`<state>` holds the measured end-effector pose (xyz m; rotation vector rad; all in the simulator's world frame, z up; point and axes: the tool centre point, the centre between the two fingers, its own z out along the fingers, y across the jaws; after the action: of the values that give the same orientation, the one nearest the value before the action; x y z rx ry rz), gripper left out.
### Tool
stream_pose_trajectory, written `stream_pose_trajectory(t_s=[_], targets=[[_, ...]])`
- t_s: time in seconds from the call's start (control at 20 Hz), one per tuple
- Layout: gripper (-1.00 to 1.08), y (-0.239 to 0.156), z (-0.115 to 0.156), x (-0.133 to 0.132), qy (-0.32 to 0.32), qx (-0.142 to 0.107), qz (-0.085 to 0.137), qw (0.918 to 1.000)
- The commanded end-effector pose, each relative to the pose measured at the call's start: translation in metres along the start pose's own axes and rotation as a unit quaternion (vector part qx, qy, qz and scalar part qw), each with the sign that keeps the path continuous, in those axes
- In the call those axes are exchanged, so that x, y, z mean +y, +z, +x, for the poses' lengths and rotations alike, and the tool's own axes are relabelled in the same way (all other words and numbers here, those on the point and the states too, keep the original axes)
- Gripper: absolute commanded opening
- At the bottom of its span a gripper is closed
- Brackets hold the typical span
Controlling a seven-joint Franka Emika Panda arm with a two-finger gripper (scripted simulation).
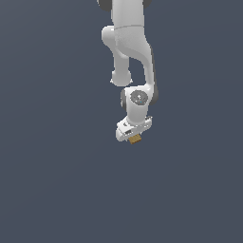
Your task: Pick up the object and move it to a goal position.
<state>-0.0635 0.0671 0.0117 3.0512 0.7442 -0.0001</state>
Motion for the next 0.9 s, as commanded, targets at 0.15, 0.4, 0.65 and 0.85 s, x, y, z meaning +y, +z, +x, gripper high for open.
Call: stream_pose_trajectory(t_s=[0.15,0.4,0.65,0.85], targets=[[-1.00,0.001,0.001,-0.001,-0.001,0.000,0.000,1.0000],[-1.00,-0.004,0.002,0.001,0.000,0.000,0.000,1.0000],[-1.00,-0.019,0.009,0.006,0.000,0.000,0.000,1.0000],[-1.00,-0.039,0.020,0.012,0.000,0.000,0.000,1.0000]])
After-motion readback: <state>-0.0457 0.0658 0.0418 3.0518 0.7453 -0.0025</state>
